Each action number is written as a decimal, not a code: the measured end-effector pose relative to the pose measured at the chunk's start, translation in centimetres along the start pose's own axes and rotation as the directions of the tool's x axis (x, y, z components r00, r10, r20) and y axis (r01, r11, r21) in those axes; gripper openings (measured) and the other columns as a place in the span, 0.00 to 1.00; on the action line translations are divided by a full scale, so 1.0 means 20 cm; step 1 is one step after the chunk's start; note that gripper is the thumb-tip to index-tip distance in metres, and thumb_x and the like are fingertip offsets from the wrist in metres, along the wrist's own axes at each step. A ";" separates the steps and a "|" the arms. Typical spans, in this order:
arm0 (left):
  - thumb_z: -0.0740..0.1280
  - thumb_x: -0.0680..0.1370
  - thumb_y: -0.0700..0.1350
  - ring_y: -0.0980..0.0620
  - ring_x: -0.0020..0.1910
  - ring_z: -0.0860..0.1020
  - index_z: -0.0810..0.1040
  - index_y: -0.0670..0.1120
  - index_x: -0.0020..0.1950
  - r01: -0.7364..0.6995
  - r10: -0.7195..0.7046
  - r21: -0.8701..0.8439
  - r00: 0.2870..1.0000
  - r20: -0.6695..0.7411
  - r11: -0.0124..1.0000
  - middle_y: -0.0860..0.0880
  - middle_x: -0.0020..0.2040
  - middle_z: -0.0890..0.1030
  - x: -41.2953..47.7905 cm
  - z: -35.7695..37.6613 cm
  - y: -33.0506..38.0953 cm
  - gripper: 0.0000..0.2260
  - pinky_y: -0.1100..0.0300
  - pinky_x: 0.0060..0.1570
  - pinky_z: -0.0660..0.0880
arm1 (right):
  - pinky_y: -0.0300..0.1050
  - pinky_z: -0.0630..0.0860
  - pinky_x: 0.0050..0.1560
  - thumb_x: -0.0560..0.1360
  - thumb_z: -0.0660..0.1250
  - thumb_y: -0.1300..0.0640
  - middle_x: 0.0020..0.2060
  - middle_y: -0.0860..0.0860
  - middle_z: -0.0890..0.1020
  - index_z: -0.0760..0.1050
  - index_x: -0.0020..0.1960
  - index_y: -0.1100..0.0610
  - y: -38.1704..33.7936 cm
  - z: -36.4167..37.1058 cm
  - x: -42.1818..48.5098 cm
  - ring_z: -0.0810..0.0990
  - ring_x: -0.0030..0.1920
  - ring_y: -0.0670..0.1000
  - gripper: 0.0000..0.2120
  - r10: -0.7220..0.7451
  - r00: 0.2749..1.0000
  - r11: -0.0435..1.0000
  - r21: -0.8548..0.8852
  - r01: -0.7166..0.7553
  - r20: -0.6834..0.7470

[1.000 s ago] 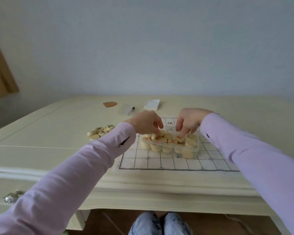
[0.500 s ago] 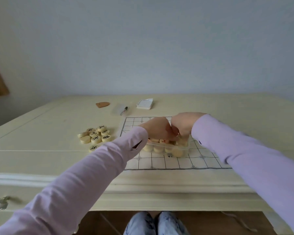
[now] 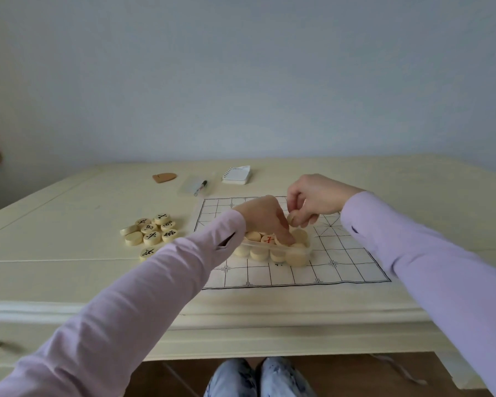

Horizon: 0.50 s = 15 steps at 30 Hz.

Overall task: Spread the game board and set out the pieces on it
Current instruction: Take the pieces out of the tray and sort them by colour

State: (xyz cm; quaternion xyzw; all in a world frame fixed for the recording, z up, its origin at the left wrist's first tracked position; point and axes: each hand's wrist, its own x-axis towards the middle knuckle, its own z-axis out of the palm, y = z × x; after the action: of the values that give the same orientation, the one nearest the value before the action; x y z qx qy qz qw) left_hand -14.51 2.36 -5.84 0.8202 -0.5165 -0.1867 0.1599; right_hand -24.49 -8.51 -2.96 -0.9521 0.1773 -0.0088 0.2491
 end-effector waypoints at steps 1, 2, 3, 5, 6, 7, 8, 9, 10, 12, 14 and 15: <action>0.76 0.67 0.49 0.54 0.30 0.71 0.82 0.48 0.46 -0.013 0.012 -0.047 1.000 -0.018 0.999 0.51 0.36 0.78 0.00 -0.01 -0.02 0.11 0.63 0.30 0.65 | 0.37 0.78 0.35 0.66 0.74 0.68 0.37 0.54 0.83 0.76 0.40 0.57 0.02 0.00 -0.01 0.82 0.35 0.52 0.10 -0.021 1.000 0.995 0.095 0.023 -0.021; 0.77 0.67 0.47 0.54 0.32 0.73 0.81 0.49 0.46 -0.031 0.026 -0.097 0.998 -0.055 0.995 0.52 0.37 0.79 -0.01 -0.03 -0.05 0.10 0.63 0.31 0.68 | 0.36 0.79 0.38 0.66 0.74 0.68 0.41 0.54 0.83 0.77 0.41 0.57 0.05 0.00 -0.01 0.83 0.38 0.53 0.10 -0.037 0.998 0.989 0.139 0.042 -0.041; 0.77 0.68 0.45 0.54 0.35 0.74 0.81 0.49 0.47 -0.062 0.048 -0.129 0.993 -0.105 0.990 0.53 0.37 0.79 -0.02 -0.04 -0.07 0.10 0.64 0.33 0.70 | 0.34 0.78 0.39 0.66 0.75 0.67 0.45 0.53 0.83 0.78 0.43 0.57 0.07 0.01 -0.02 0.83 0.42 0.53 0.10 -0.049 0.998 0.983 0.174 0.057 -0.050; 0.75 0.69 0.40 0.56 0.36 0.75 0.82 0.49 0.47 -0.117 0.096 -0.113 0.979 -0.182 0.987 0.55 0.36 0.78 -0.04 -0.07 -0.11 0.09 0.70 0.37 0.72 | 0.30 0.77 0.40 0.68 0.74 0.65 0.49 0.53 0.82 0.80 0.45 0.58 0.10 0.04 -0.02 0.83 0.46 0.53 0.08 -0.053 0.997 0.957 0.282 0.066 -0.053; 0.74 0.69 0.38 0.57 0.36 0.76 0.82 0.48 0.47 -0.127 0.109 -0.084 0.976 -0.189 0.988 0.54 0.38 0.78 -0.05 -0.08 -0.12 0.09 0.72 0.38 0.72 | 0.32 0.79 0.41 0.69 0.73 0.66 0.50 0.54 0.82 0.80 0.44 0.59 0.12 0.05 -0.02 0.83 0.45 0.53 0.06 -0.052 0.997 0.931 0.358 0.068 -0.053; 0.73 0.70 0.37 0.55 0.38 0.77 0.83 0.48 0.47 -0.125 0.114 -0.049 0.977 -0.178 0.991 0.52 0.40 0.80 -0.06 -0.08 -0.14 0.09 0.69 0.40 0.74 | 0.34 0.80 0.43 0.70 0.72 0.67 0.50 0.55 0.82 0.81 0.43 0.60 0.13 0.06 -0.01 0.84 0.44 0.54 0.04 -0.055 0.997 0.906 0.416 0.075 -0.058; 0.72 0.70 0.36 0.52 0.40 0.79 0.83 0.49 0.47 -0.122 0.117 -0.023 0.981 -0.157 0.992 0.50 0.43 0.81 -0.07 -0.09 -0.15 0.10 0.63 0.44 0.77 | 0.35 0.81 0.43 0.71 0.71 0.68 0.50 0.56 0.82 0.80 0.42 0.60 0.13 0.07 -0.01 0.84 0.44 0.54 0.04 -0.058 0.996 0.892 0.443 0.083 -0.069; 0.70 0.70 0.35 0.48 0.43 0.81 0.83 0.51 0.45 -0.120 0.118 -0.007 0.984 -0.133 0.993 0.49 0.46 0.82 -0.08 -0.09 -0.17 0.11 0.56 0.47 0.78 | 0.35 0.81 0.44 0.71 0.70 0.69 0.50 0.55 0.81 0.80 0.42 0.60 0.14 0.07 -0.01 0.84 0.44 0.53 0.05 -0.059 0.995 0.887 0.454 0.088 -0.077; 0.68 0.70 0.34 0.47 0.45 0.81 0.83 0.53 0.42 -0.124 0.123 0.006 0.986 -0.116 0.992 0.49 0.48 0.83 -0.08 -0.09 -0.18 0.13 0.53 0.49 0.79 | 0.35 0.81 0.44 0.71 0.70 0.70 0.50 0.54 0.81 0.80 0.44 0.61 0.14 0.08 -0.01 0.84 0.44 0.50 0.06 -0.064 0.995 0.887 0.453 0.093 -0.079; 0.67 0.71 0.34 0.49 0.47 0.81 0.82 0.54 0.39 -0.135 0.138 0.038 0.985 -0.101 0.990 0.51 0.50 0.83 -0.09 -0.10 -0.20 0.14 0.52 0.52 0.78 | 0.33 0.80 0.42 0.70 0.69 0.73 0.49 0.51 0.80 0.79 0.49 0.61 0.14 0.08 -0.02 0.82 0.40 0.39 0.11 -0.092 0.993 0.893 0.436 0.113 -0.070; 0.67 0.72 0.35 0.50 0.47 0.81 0.82 0.55 0.39 -0.140 0.145 0.050 0.984 -0.106 0.989 0.51 0.51 0.83 -0.09 -0.11 -0.21 0.14 0.53 0.53 0.78 | 0.32 0.79 0.41 0.70 0.68 0.74 0.49 0.51 0.81 0.78 0.53 0.60 0.14 0.07 -0.02 0.81 0.36 0.35 0.15 -0.116 0.993 0.900 0.420 0.121 -0.037; 0.66 0.73 0.35 0.50 0.46 0.81 0.82 0.55 0.40 -0.135 0.140 0.049 0.984 -0.111 0.990 0.51 0.51 0.83 -0.09 -0.11 -0.21 0.14 0.55 0.52 0.78 | 0.32 0.78 0.41 0.70 0.68 0.74 0.50 0.51 0.81 0.77 0.54 0.58 0.14 0.07 -0.02 0.81 0.35 0.36 0.17 -0.121 0.992 0.906 0.407 0.120 -0.023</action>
State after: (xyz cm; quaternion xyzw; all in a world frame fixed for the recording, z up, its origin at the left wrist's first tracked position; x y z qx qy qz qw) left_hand -10.80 5.89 -5.62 0.7950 -0.5657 -0.1172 0.1849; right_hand -25.73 -10.02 -5.42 -0.8883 0.1123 -0.0594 0.4413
